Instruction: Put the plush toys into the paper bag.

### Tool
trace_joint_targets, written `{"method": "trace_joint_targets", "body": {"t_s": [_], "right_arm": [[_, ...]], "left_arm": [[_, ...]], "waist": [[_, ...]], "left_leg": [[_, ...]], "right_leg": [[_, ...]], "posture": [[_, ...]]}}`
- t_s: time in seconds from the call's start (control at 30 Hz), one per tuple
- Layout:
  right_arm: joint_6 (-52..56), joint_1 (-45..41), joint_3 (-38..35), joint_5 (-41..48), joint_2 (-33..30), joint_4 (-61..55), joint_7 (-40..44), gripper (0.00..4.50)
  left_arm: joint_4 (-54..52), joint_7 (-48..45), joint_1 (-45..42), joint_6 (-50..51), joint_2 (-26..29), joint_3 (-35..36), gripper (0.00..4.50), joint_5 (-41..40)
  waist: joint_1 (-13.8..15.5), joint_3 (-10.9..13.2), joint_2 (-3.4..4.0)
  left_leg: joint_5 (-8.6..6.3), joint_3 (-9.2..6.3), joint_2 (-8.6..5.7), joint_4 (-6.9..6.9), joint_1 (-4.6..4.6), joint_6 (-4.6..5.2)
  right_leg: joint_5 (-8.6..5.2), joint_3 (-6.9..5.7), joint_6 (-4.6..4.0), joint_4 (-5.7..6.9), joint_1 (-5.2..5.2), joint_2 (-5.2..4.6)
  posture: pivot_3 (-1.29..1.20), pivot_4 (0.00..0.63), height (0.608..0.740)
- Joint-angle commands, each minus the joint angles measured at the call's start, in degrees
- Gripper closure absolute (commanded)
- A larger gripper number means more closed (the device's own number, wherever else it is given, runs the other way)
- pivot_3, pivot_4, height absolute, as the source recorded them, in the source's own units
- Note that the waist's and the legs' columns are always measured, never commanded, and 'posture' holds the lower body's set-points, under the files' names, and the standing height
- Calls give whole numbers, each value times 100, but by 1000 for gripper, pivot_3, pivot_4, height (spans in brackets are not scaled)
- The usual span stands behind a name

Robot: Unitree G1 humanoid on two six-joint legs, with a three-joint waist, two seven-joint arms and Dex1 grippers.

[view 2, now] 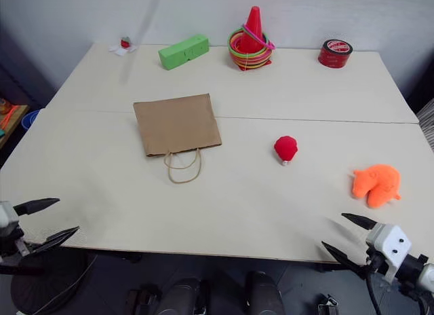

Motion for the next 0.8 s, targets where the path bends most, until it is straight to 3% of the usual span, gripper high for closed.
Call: {"method": "trace_joint_targets", "body": {"t_s": [0.03,0.2,0.3,0.37,0.47,0.57,0.7,0.8], "right_arm": [[-125,53,78,29,94,-260,-73,0],[-24,4,234,185,236,-559,-174,0],[547,-294,420,586,447,-1251,-648,0],[908,-545,588,796,705,-1682,-1122,0],[1204,-981,1101,691,1000,-2041,-1515,0],[1420,-1399,1506,510,1119,-2218,-1796,0],[1597,-1791,1799,380,1150,-2320,-2009,0],[1710,-1928,1807,404,1096,-2388,-2095,0]], "left_arm": [[-79,-24,-54,6,-25,-152,33,20],[-380,46,-491,887,104,-330,33,-498],[-1092,321,-1294,1848,295,-1014,33,-772],[-1260,381,-2084,1843,335,-1830,33,-320],[-889,812,-3902,1843,-370,-3122,33,296],[-90,901,-4753,1345,-692,-3885,33,1125],[823,730,-5259,431,-828,-4464,944,1805],[881,324,-5316,265,-832,-4486,1881,1618]], "waist": [[-12,0,-1],[-6,-1,-3],[57,-2,-7],[66,-2,-4],[98,-5,-1],[42,-7,-9],[-107,-4,-16],[-91,2,-27]], "left_leg": [[0,2,0,0,0,0],[1,4,0,2,5,0],[5,4,0,4,9,-3],[11,2,-1,7,9,-13],[20,5,-12,8,14,-19],[25,23,-15,11,10,-23],[26,90,-2,5,17,-24],[26,91,4,10,13,-23]], "right_leg": [[0,1,0,0,0,0],[0,5,0,9,1,0],[0,9,0,15,2,0],[1,12,0,24,3,0],[2,19,1,39,3,0],[5,25,5,68,-4,17],[4,45,8,67,-30,51],[3,55,9,66,-35,51]], "posture": [[0,150,740],[0,150,740],[0,150,740],[0,150,740],[0,150,740],[0,150,740],[0,150,740],[0,150,740]]}}
